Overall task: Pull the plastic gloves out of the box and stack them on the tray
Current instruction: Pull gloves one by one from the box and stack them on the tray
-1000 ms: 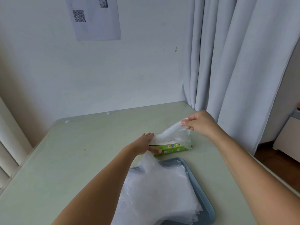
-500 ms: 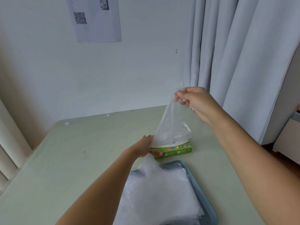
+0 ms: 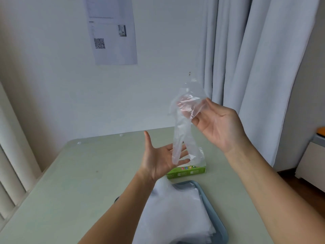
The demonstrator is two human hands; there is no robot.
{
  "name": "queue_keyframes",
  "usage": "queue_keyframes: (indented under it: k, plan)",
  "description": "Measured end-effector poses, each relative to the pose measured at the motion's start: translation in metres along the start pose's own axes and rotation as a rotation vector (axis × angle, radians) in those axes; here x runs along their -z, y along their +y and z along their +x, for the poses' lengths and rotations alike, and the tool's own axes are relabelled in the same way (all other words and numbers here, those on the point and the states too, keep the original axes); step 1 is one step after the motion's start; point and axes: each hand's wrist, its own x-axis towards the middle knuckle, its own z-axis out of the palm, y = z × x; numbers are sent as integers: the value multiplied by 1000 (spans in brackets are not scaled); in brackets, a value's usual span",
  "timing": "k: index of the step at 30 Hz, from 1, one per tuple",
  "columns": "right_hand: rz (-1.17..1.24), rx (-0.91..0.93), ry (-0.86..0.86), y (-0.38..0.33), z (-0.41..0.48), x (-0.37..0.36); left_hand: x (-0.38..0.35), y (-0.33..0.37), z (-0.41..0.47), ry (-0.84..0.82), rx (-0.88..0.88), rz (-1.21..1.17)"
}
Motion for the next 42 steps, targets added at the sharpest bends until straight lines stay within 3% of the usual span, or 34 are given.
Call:
queue_keyframes:
  k: [2,4,10,13,17,21,25,32,34,36,39,42]
  plan:
    - [-46,12,-23,2,-12,-5,-15,-15,-11,-42,-15,-42]
    - [-59,25,-16,3,-26,-4,-24,-20,-23,18,-96,-36]
    - [-33,-62,26,10,-78,15,-29,-14,-65,132,-247,197]
    - [-81,-169,27,14,-99,28,-26,-7,-87,158,-285,430]
    - [-186,-350,86,27,-113,35,-22,-7,-119,385,-330,720]
    - [-447,-507,322,58,-115,36,-17,-18,-142,572,-288,975]
    - [-678,-657,431,90,-115,47,6,-26,-153,706,-133,1128]
    - [-1124,-611,473,133,-120,61,40,-35,-152,958,-28,1565]
    - [-1207,-605,489,133,-119,59,38,-37,-154,1028,-72,1866]
    - [-1265,-609,518,133,-119,56,31,-43,-155,1002,-241,2089]
    - [-1315,-638,515,133,-119,54,15,-60,-146,677,-433,2130]
    - [-1298,-655,484,131,-118,55,16,-83,-131,383,-175,2202]
